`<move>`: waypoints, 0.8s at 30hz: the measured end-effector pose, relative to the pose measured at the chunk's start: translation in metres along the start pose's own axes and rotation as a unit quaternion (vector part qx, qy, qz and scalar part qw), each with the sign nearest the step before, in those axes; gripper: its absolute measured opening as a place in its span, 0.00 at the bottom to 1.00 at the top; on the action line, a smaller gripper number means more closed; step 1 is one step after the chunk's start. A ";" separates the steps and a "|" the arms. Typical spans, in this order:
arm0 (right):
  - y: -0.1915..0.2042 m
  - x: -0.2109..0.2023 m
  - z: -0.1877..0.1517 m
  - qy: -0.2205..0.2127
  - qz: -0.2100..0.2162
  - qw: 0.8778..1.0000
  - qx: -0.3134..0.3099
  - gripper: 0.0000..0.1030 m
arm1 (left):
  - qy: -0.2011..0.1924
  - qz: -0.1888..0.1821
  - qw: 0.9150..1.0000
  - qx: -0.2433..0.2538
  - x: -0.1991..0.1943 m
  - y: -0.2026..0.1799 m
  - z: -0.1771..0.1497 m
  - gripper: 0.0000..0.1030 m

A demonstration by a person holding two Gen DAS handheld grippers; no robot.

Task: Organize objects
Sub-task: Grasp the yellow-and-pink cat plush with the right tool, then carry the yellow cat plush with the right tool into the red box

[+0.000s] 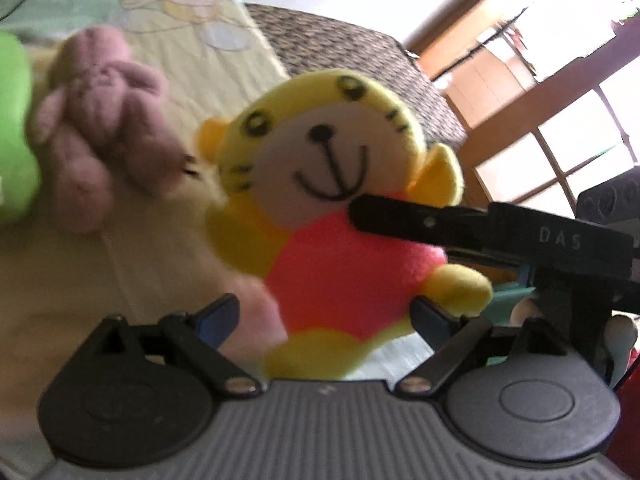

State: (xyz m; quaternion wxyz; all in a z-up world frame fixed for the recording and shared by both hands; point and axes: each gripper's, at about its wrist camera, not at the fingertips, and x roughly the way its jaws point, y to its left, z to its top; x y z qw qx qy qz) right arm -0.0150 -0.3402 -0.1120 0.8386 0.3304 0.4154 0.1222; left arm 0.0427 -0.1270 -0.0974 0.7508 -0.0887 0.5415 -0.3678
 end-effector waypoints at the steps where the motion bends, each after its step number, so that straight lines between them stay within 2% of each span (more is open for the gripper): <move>1: -0.001 -0.003 -0.004 -0.001 0.000 1.000 0.003 0.41 | -0.001 -0.005 1.000 0.008 0.000 -0.004 -0.002 0.89; 6: -0.003 -0.019 -0.018 -0.006 0.012 1.000 0.019 0.40 | -0.006 -0.020 0.999 0.032 -0.010 -0.016 -0.013 0.86; 12: 0.021 -0.022 -0.024 -0.003 0.043 0.999 0.009 0.40 | -0.050 -0.013 0.997 0.050 -0.048 -0.017 -0.019 0.84; 17: 0.062 -0.019 -0.023 -0.015 0.078 0.997 -0.019 0.40 | -0.104 0.002 0.993 0.057 -0.095 -0.008 -0.023 0.84; 24: 0.151 0.007 -0.029 -0.020 0.140 0.987 -0.074 0.40 | -0.186 0.054 0.979 0.069 -0.189 0.027 -0.041 0.84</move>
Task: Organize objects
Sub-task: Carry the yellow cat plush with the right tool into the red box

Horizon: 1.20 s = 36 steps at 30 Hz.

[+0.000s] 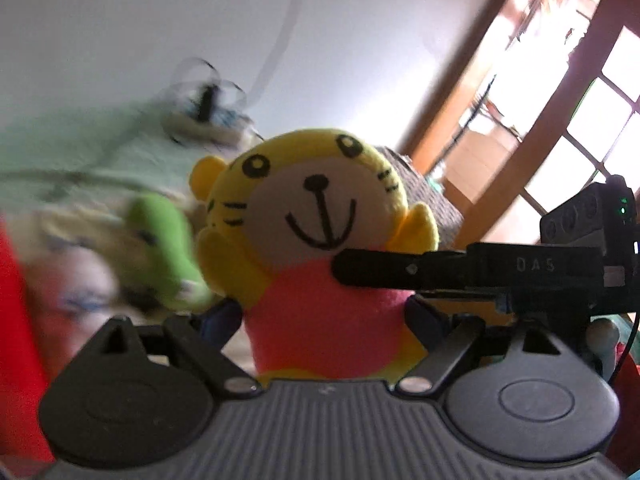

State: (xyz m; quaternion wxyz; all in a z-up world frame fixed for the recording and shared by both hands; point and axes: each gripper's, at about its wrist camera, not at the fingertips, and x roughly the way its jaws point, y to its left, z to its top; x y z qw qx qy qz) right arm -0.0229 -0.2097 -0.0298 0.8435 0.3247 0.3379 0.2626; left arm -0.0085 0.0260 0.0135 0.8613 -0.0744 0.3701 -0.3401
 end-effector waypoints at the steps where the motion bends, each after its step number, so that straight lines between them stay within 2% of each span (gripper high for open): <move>1: 0.014 0.011 -0.001 0.001 0.010 1.000 -0.008 0.40 | -0.009 0.009 1.000 -0.001 -0.014 0.009 0.001 0.84; 8: 0.089 0.088 -0.010 0.016 0.051 0.998 -0.027 0.40 | -0.051 0.059 0.996 -0.031 -0.099 0.085 -0.005 0.84; 11: 0.113 0.118 -0.016 0.023 0.047 0.998 -0.027 0.40 | -0.060 0.079 0.994 -0.043 -0.122 0.114 -0.011 0.84; 13: 0.130 0.136 -0.022 0.027 0.027 0.999 -0.037 0.40 | -0.061 0.090 0.993 -0.048 -0.135 0.131 -0.017 0.82; 19: 0.152 0.183 -0.040 0.051 -0.054 0.996 -0.046 0.40 | -0.036 0.116 0.990 -0.074 -0.142 0.179 -0.035 0.82; 24: 0.170 0.209 -0.054 0.056 -0.112 0.989 -0.075 0.40 | -0.027 0.124 0.988 -0.083 -0.136 0.201 -0.042 0.82; 26: 0.171 0.214 -0.056 0.046 -0.130 0.988 -0.074 0.40 | -0.027 0.126 0.989 -0.080 -0.137 0.210 -0.046 0.82; 28: 0.175 0.219 -0.062 0.027 -0.153 0.983 -0.099 0.40 | -0.021 0.131 0.988 -0.078 -0.131 0.216 -0.046 0.78; 31: 0.174 0.230 -0.075 0.031 -0.167 0.978 -0.121 0.40 | -0.002 0.146 0.986 -0.077 -0.122 0.224 -0.049 0.75; 33: 0.178 0.232 -0.087 0.010 -0.175 0.970 -0.170 0.40 | 0.008 0.151 0.985 -0.079 -0.118 0.227 -0.052 0.76; 36: 0.177 0.227 -0.090 0.003 -0.168 0.970 -0.174 0.41 | 0.025 0.165 0.983 -0.073 -0.109 0.233 -0.055 0.78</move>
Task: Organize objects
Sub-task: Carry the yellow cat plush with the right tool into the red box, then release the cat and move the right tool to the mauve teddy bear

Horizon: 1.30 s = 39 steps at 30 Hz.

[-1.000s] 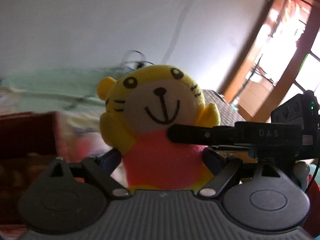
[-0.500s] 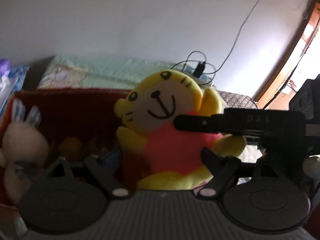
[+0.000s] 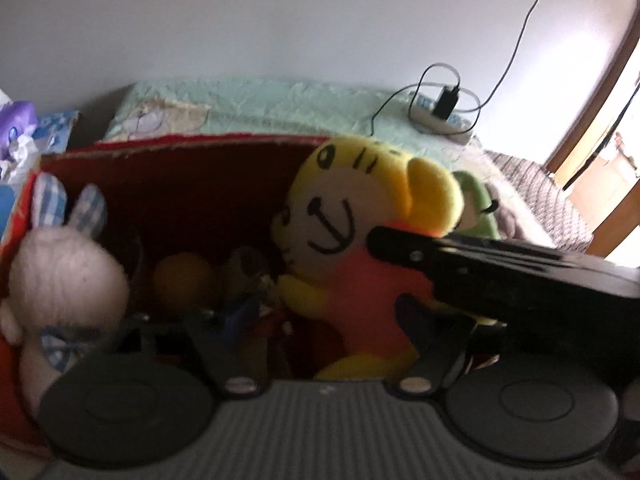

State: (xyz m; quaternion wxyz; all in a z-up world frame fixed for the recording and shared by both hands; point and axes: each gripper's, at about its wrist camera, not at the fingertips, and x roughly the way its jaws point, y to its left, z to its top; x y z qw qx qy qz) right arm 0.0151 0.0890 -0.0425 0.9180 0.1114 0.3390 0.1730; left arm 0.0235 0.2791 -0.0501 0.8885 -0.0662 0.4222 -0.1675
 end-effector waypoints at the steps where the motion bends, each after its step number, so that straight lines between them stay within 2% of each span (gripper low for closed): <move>1: -0.003 -0.003 0.001 -0.002 0.002 1.000 0.008 0.41 | 0.003 0.003 1.000 0.001 0.001 0.001 0.000 0.78; 5: -0.018 -0.019 0.006 -0.006 0.025 0.998 0.057 0.43 | 0.005 0.016 1.000 0.013 0.004 0.001 -0.001 0.78; 7: -0.020 -0.022 0.007 -0.009 0.021 0.998 0.063 0.35 | 0.010 0.018 1.000 0.015 0.006 0.001 -0.001 0.78; 8: -0.022 -0.023 0.007 -0.008 0.027 0.997 0.067 0.25 | 0.013 0.018 1.000 0.014 0.008 0.001 -0.001 0.78; 11: -0.022 -0.019 0.001 0.008 0.024 0.997 0.068 0.23 | 0.017 0.024 0.999 0.019 0.013 -0.003 0.001 0.78; 19: -0.030 -0.022 -0.005 0.016 0.045 0.995 0.087 0.24 | 0.022 0.035 0.999 0.021 0.011 -0.008 0.000 0.78; 21: -0.035 -0.028 -0.005 0.009 0.059 0.994 0.094 0.24 | 0.013 0.039 0.999 0.025 0.003 -0.010 0.002 0.72; 25: -0.050 -0.048 -0.003 -0.012 0.094 0.989 0.110 0.25 | 0.004 0.071 0.997 0.039 -0.012 -0.021 0.009 0.72; 29: -0.063 -0.062 -0.001 -0.026 0.098 0.989 0.104 0.25 | 0.006 0.100 0.993 0.055 -0.018 -0.037 0.016 0.72; 39: -0.100 -0.080 -0.005 -0.023 0.110 0.989 0.098 0.25 | -0.007 0.134 0.990 0.046 -0.019 -0.085 0.025 0.72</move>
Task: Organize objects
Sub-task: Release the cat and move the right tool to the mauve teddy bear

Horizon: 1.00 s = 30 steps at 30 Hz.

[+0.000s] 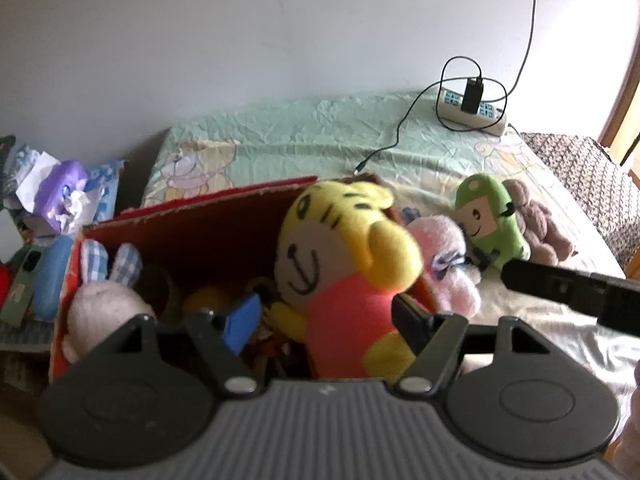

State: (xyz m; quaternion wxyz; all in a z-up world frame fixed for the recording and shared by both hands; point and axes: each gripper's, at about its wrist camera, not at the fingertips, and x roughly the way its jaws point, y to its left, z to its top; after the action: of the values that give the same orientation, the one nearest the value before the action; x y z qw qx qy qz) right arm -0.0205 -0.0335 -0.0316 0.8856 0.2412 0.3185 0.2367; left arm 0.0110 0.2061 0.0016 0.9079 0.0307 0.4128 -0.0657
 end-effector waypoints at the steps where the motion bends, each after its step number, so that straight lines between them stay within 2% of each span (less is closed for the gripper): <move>1: -0.005 -0.004 0.001 -0.002 0.001 1.000 -0.001 0.25 | -0.005 0.002 1.000 -0.003 -0.004 -0.005 0.001 0.72; 8: -0.051 -0.035 0.009 -0.003 -0.011 1.000 0.003 0.25 | -0.061 0.000 0.998 0.009 -0.034 -0.058 0.017 0.67; 13: -0.101 -0.058 0.017 -0.004 -0.041 0.999 0.028 0.25 | -0.078 -0.047 0.996 0.023 -0.029 -0.110 0.025 0.67; 17: -0.142 -0.071 0.023 -0.003 -0.064 0.997 0.054 0.25 | -0.056 -0.079 0.995 0.035 -0.002 -0.150 0.023 0.66; 19: -0.160 -0.073 0.025 0.000 -0.077 0.995 0.063 0.25 | -0.033 -0.104 0.994 0.031 0.017 -0.171 0.021 0.64; 23: -0.196 -0.074 0.031 0.011 -0.094 0.992 0.086 0.25 | 0.005 -0.157 0.987 0.010 0.051 -0.197 0.017 0.61; 26: -0.213 -0.069 0.037 0.017 -0.106 0.991 0.074 0.26 | 0.024 -0.189 0.982 -0.007 0.075 -0.215 0.013 0.59; 28: -0.224 -0.062 0.041 0.029 -0.115 0.990 0.069 0.28 | 0.037 -0.193 0.980 -0.017 0.092 -0.225 0.012 0.59; 30: -0.232 -0.055 0.043 0.037 -0.111 0.990 0.073 0.29 | 0.058 -0.204 0.977 -0.028 0.112 -0.234 0.012 0.54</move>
State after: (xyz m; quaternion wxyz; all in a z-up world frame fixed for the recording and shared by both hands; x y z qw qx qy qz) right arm 0.0325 -0.2562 -0.1118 0.8737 0.2598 0.3927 0.1219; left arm 0.0589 -0.0375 -0.0752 0.8504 -0.0760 0.4643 -0.2356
